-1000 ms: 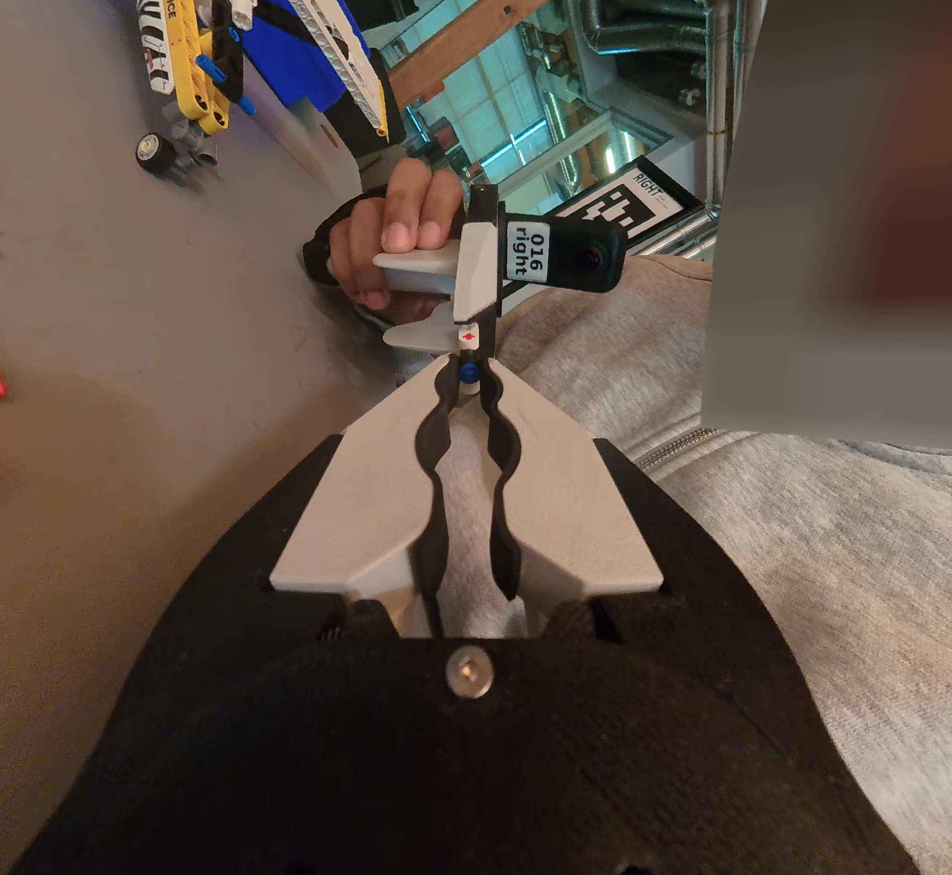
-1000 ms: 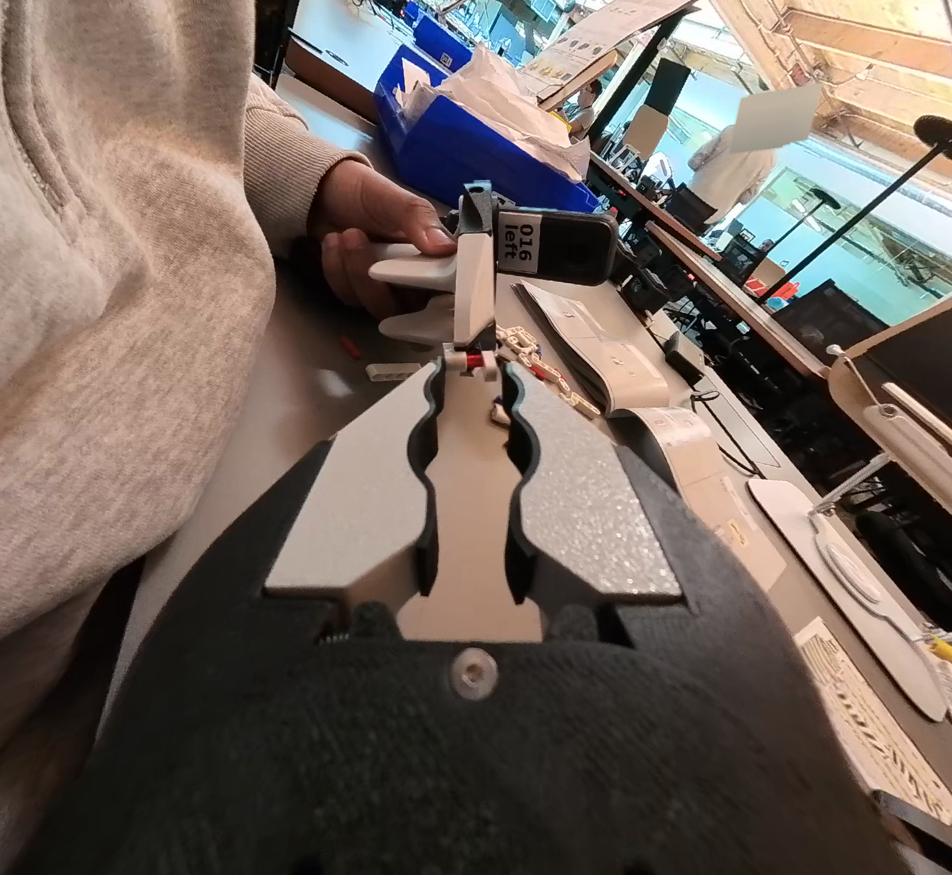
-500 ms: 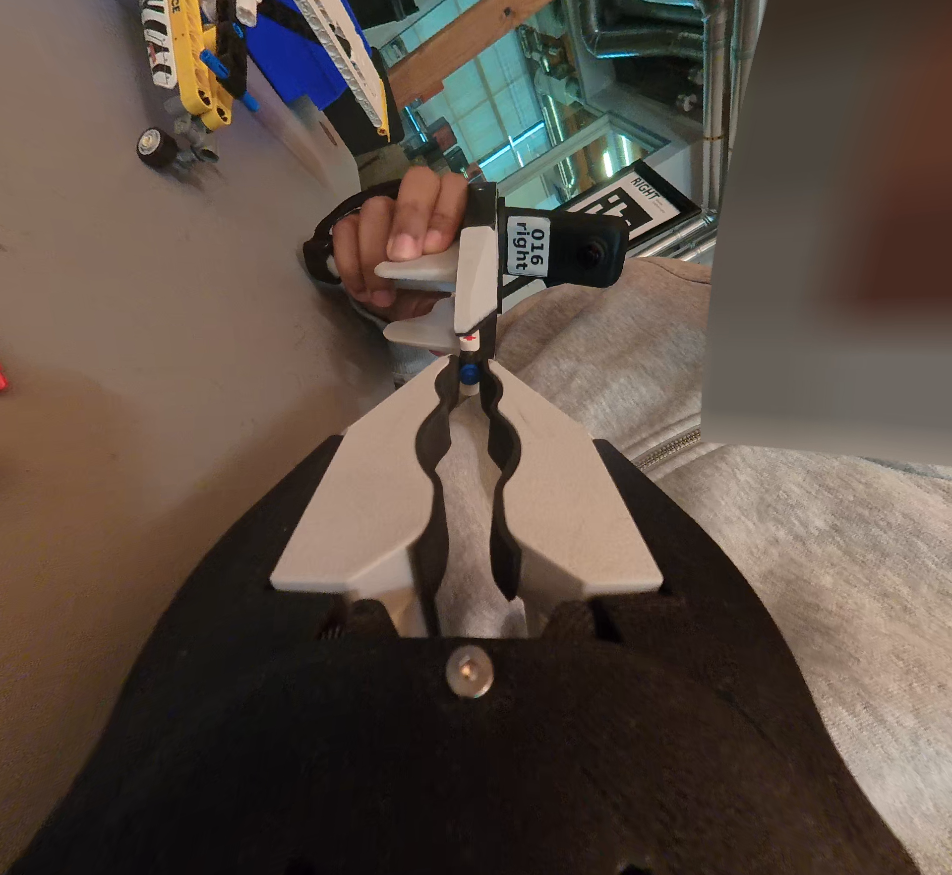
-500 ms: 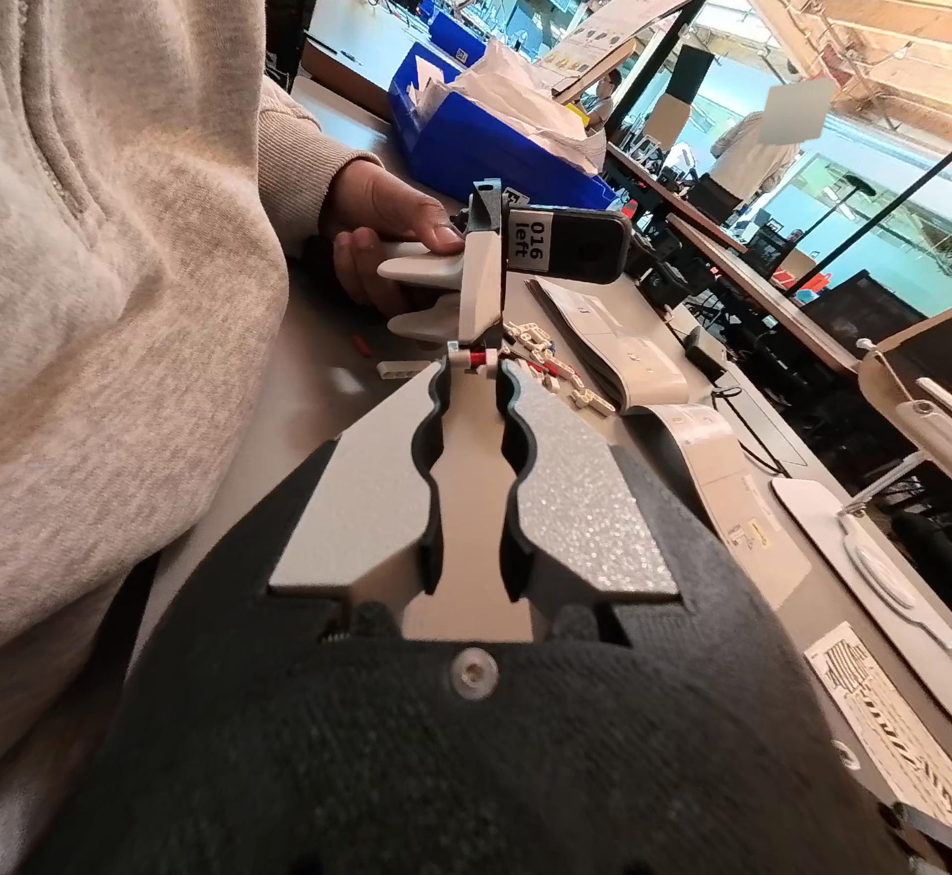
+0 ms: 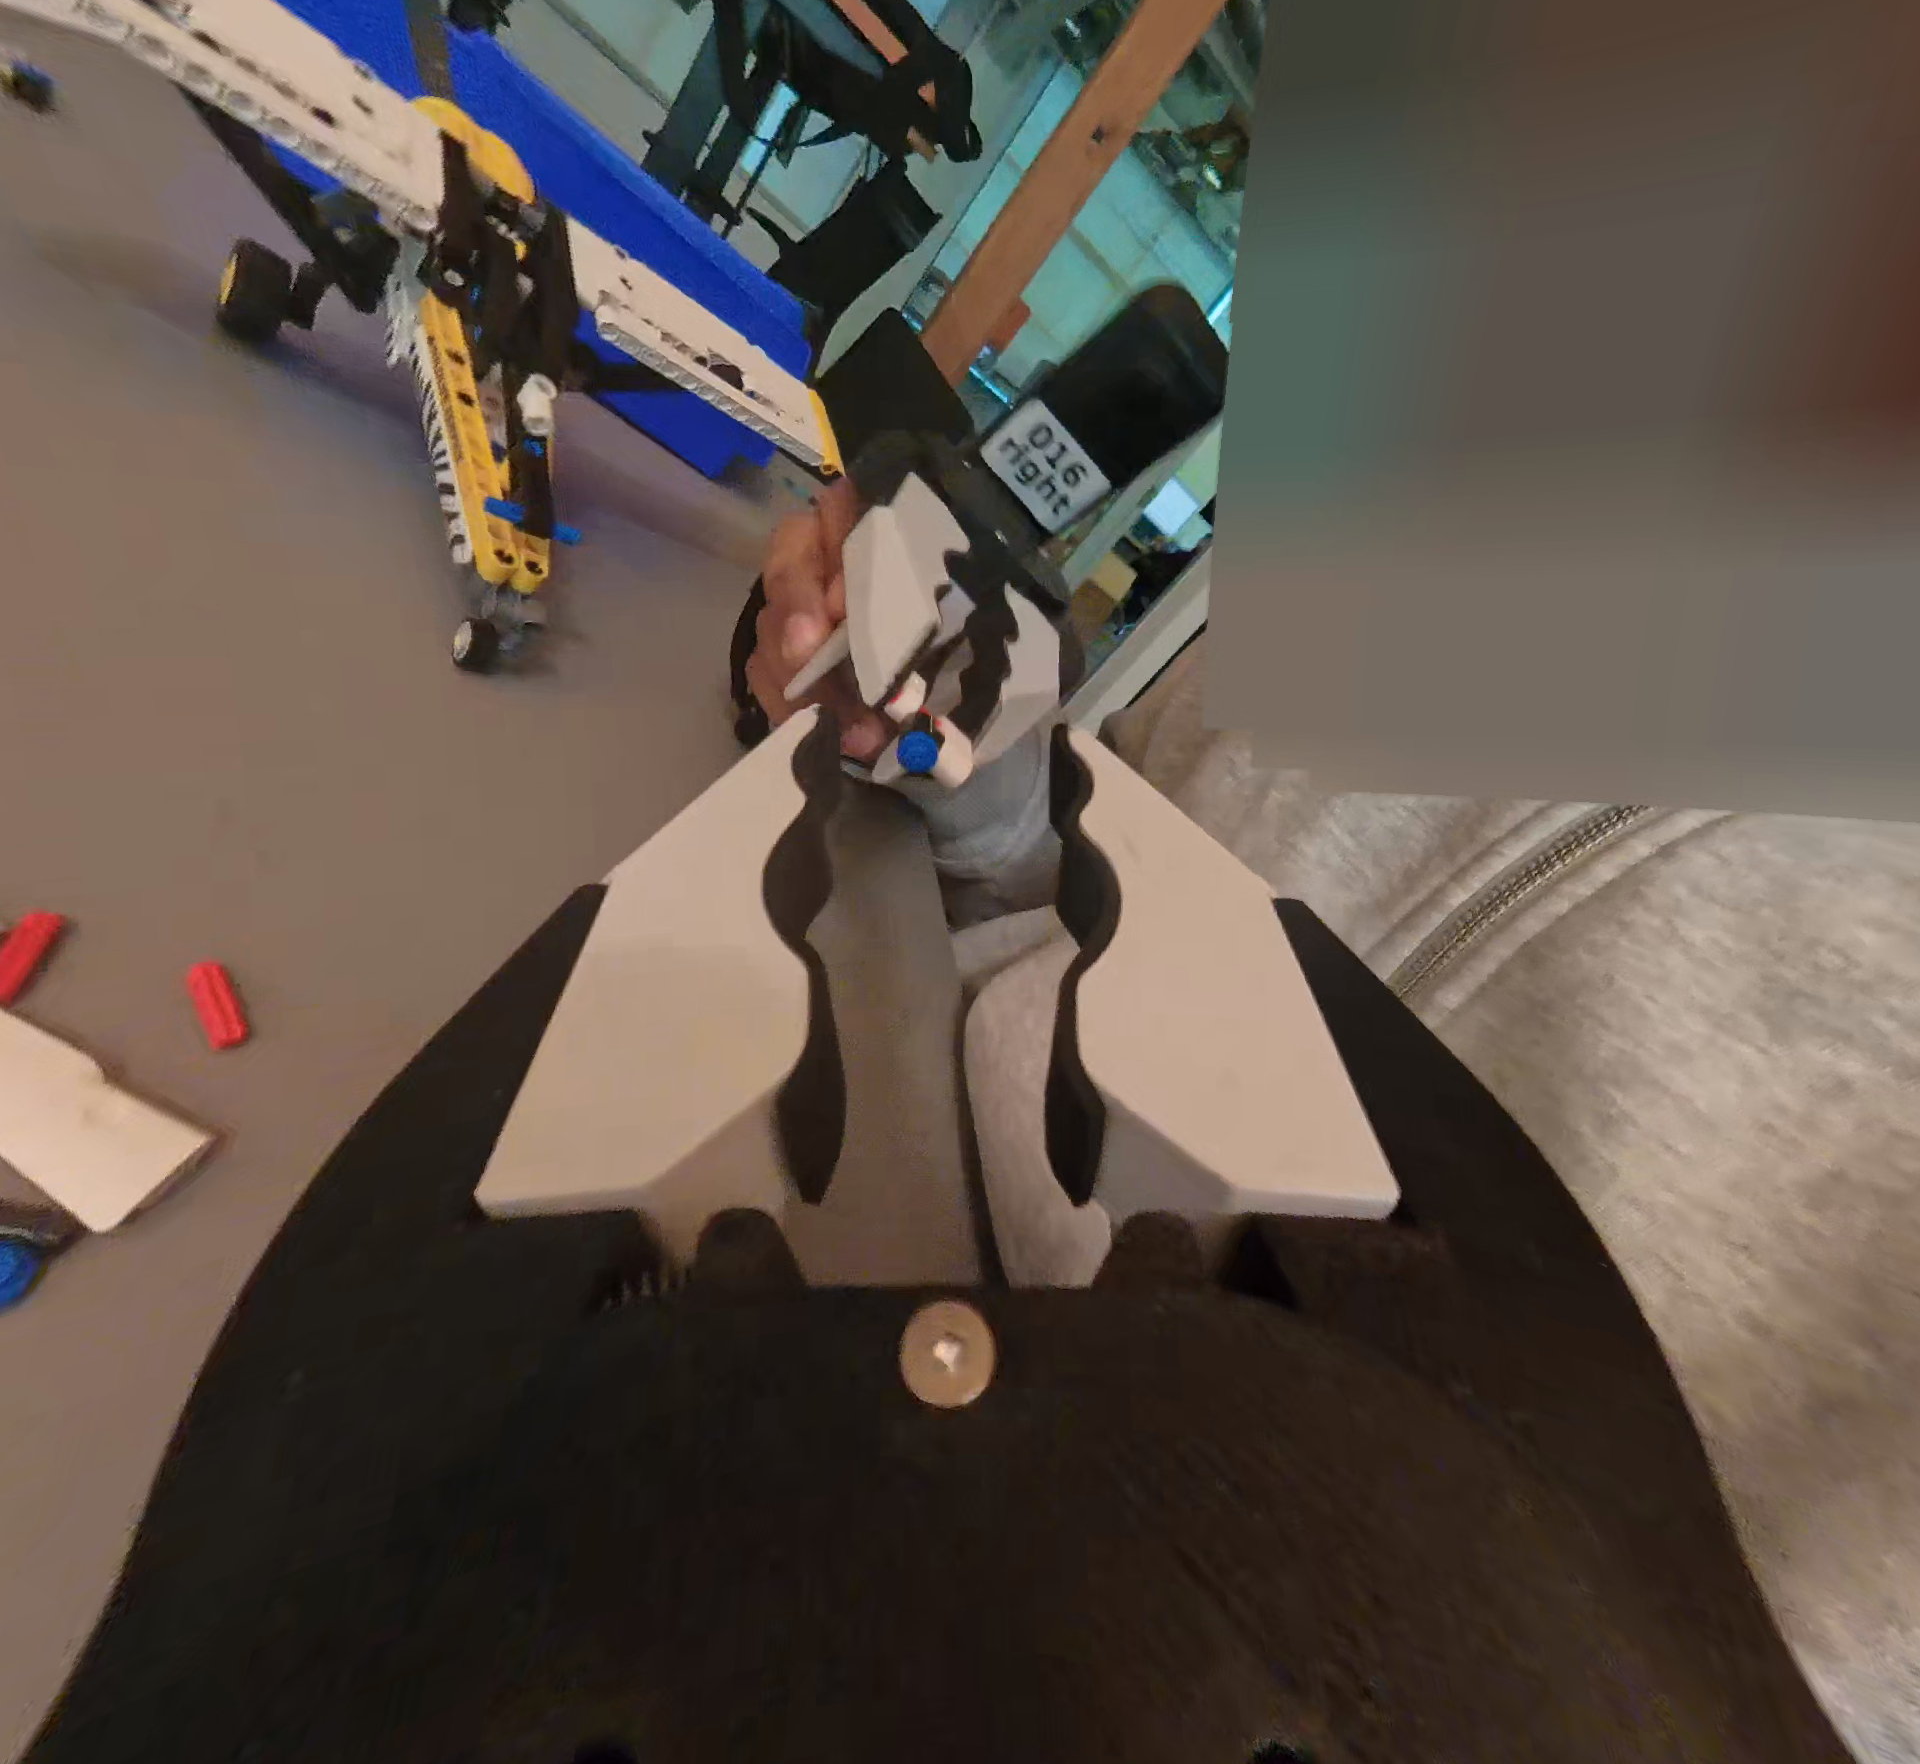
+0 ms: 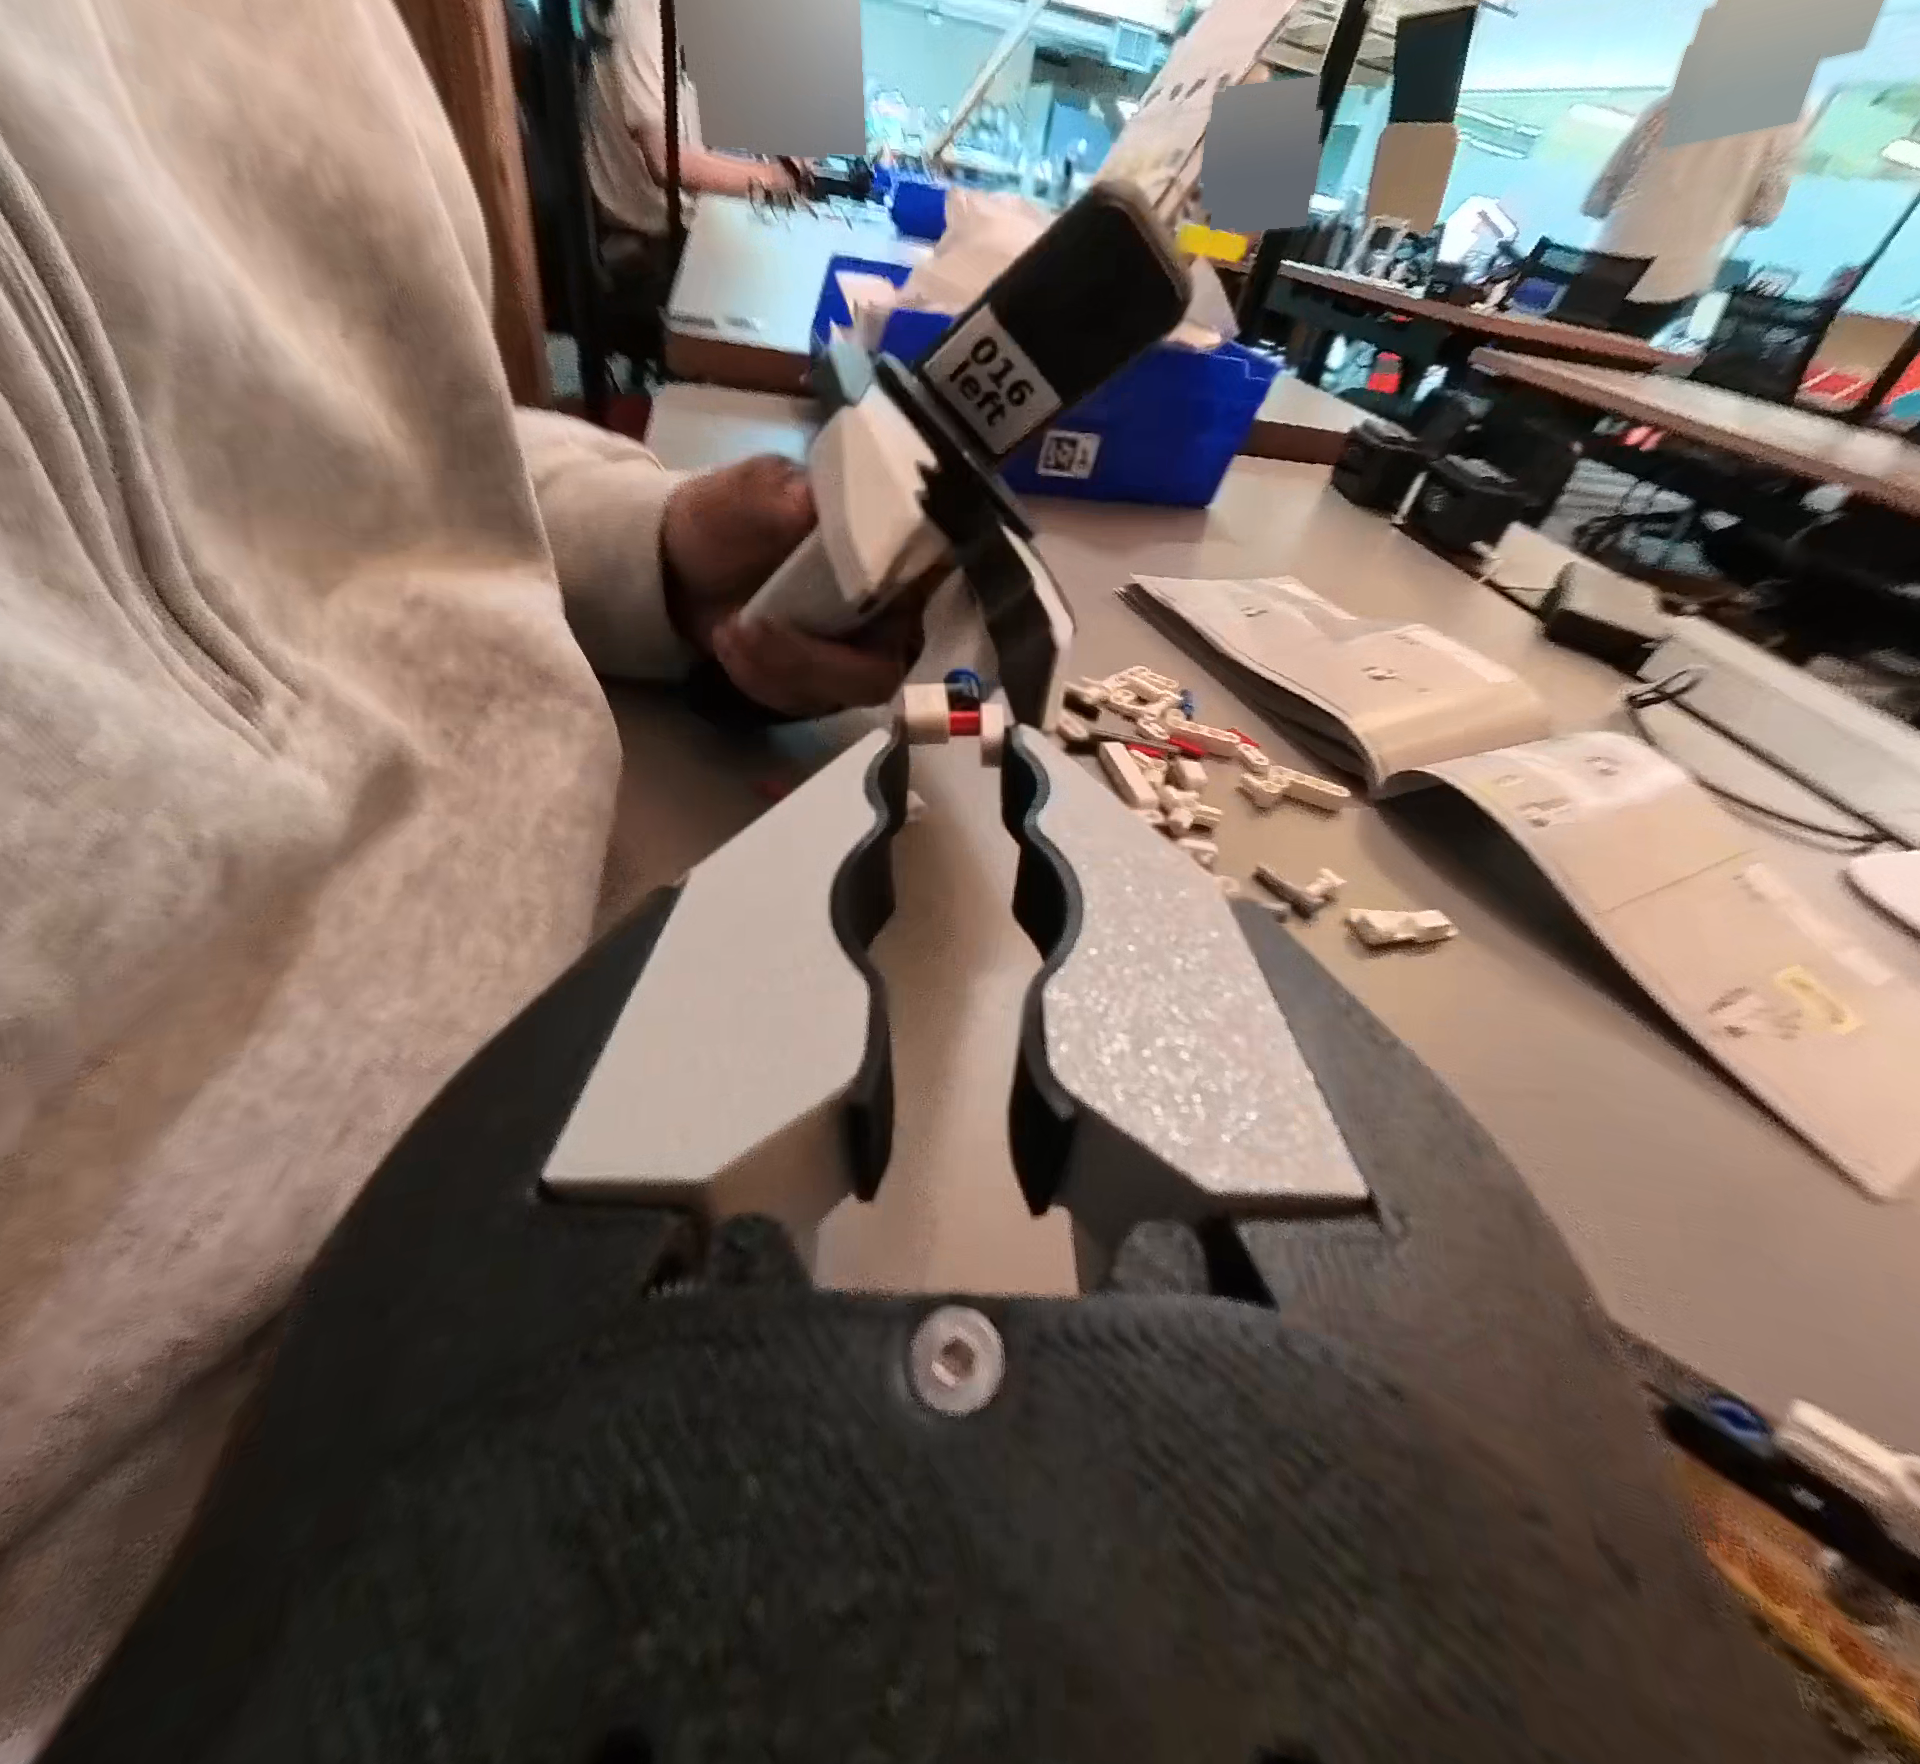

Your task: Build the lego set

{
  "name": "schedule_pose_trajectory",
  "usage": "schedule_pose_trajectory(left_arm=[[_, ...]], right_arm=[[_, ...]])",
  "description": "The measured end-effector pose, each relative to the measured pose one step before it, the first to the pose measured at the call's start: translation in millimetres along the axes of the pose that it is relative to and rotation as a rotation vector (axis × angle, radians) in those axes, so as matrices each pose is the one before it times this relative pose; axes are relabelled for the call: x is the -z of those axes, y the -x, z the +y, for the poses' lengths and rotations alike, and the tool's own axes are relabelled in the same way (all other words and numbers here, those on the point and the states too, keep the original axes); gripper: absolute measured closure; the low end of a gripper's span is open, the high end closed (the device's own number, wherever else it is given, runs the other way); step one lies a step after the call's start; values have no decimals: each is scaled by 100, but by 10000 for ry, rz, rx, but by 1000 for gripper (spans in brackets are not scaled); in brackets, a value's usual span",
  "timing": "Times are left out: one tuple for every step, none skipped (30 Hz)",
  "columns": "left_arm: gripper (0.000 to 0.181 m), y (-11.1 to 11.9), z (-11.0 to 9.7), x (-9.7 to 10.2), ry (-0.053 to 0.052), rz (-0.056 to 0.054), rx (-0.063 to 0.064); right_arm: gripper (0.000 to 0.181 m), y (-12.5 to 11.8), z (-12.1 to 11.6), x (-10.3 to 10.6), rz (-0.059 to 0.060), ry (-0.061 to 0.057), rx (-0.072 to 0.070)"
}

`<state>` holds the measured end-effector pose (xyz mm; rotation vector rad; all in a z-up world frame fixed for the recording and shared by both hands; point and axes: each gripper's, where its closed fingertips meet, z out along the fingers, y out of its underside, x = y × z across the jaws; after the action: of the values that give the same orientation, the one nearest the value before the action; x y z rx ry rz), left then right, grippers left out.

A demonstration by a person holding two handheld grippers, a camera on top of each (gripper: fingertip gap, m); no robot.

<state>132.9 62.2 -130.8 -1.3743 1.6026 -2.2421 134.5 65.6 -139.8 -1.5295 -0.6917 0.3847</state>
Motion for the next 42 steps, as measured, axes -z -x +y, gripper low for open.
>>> schedule_pose_trajectory(left_arm=[[140, -124, 249, -210, 164, -96, -323], [140, -75, 300, -236, 207, -117, -325], [139, -48, 207, -204, 146, -150, -343], [139, 27, 84, -149, 72, -201, -337], [140, 54, -3, -70, 19, -193, -315], [141, 61, -50, -15, -13, -174, -265], [142, 77, -85, 20, -38, -160, -208], [144, 9, -86, 35, -37, -86, -164], [147, -158, -100, 32, -34, 17, -152], [151, -156, -99, 29, -39, 5, -165], [154, -99, -67, 29, -20, -39, -196], [157, -39, -17, 13, -3, -70, -182], [157, -33, -6, -13, -6, -58, -129], [157, -29, -48, -15, -24, -35, -79], [157, -71, -77, -8, -51, 2, -43], [157, -23, -77, 3, -50, -9, -2], [157, 16, -49, 4, -35, -15, 10], [157, -59, -81, 25, -39, 20, -19], [157, -49, -79, 15, -54, 11, -23], [158, -14, 14, -12, 3, 8, 8], [158, -36, 99, -61, 57, 35, 24], [158, -28, 118, -86, 61, 23, 20], [158, 7, 118, -86, 66, -18, -4], [158, 24, 102, -71, 57, -32, -33], [158, 34, 27, -8, 14, -42, -38], [158, -24, -22, 10, -9, 2, -16], [161, -20, -53, 34, -15, 7, -19], [162, 0, -45, 31, -11, -12, -19], [162, 8, 12, 3, 2, -13, -23], [162, -6, -15, 1, 0, -7, -6], [162, 1, 3, 4, 2, -13, -19], [162, -4, 0, 0, 5, -12, -27], [164, 22, 7, 18, 11, -29, -30], [164, -7, 14, 23, 25, -13, -58], [164, 11, 11, 14, 27, -45, -88], [164, -2, 11, 3, 5, -28, -55], [164, 1, 2, 0, 13, -21, -31], [164, 36, 13, 8, 16, -34, -40], [164, 14, 16, 19, 14, -16, -21], [165, 9, 26, 11, 24, -8, -12], [165, 13, 8, 5, 9, -29, -37], [165, 5, 0, -3, 3, -13, -14]], right_arm=[[165, -17, -282, 155, -210, -203, -520], [165, -31, -237, 127, -166, -171, -472], [165, 3, -148, 97, -131, -114, -328], [165, 45, -65, 34, -119, -46, -226], [165, 73, 7, -8, -93, 5, -129], [165, 57, 62, -52, -70, 40, -90], [165, 92, 35, -44, -81, 29, -97], [165, 68, 5, -30, -75, 0, -89], [165, 30, -56, 16, -59, -38, -127], [165, 34, -100, 34, -79, -74, -175], [165, 21, -107, 54, -75, -77, -154], [165, -18, -89, 45, -37, -70, -133], [165, 14, -56, 27, -42, -35, -65], [165, 6, 24, -23, -5, 18, -10], [165, 14, 73, -63, -1, 52, 20], [165, 73, 103, -84, -24, 72, 31], [165, 37, 99, -84, -14, 72, 20], [165, 27, 74, -54, -10, 54, 10], [165, 31, 24, -31, -21, 25, 7], [165, 3, -3, -8, -7, -2, -2], [165, -3, -22, 18, -4, -16, -7], [165, 17, -21, 11, -15, -15, -3], [165, 29, -5, -2, -22, -4, 4], [165, 28, 6, -5, -9, 3, 8], [165, 40, -22, -7, -18, -10, 0], [165, 45, -23, -18, -30, -16, -14], [165, -2, -24, 3, 0, -17, -17], [165, 10, -21, 5, -12, -14, -9], [165, -4, -3, 0, -5, -1, -5], [165, 5, -3, 5, 1, -3, 1], [165, 0, 1, -7, 4, 0, 2], [165, 7, 1, -6, -10, 1, 0], [165, 35, -11, -6, -28, 0, -3], [165, 6, 6, -17, -3, 5, -13], [165, -6, 12, -9, 12, 8, 3], [165, -1, -2, -1, 0, -1, 1], [165, -5, 1, -6, 1, 1, -5], [165, -22, 13, -6, 11, 11, -12], [165, -17, 25, -19, 6, 12, -11], [165, -13, 19, -11, 6, 14, -6], [165, -6, 7, -10, 6, 6, -5], [165, -7, 8, 0, -1, 0, -9]])
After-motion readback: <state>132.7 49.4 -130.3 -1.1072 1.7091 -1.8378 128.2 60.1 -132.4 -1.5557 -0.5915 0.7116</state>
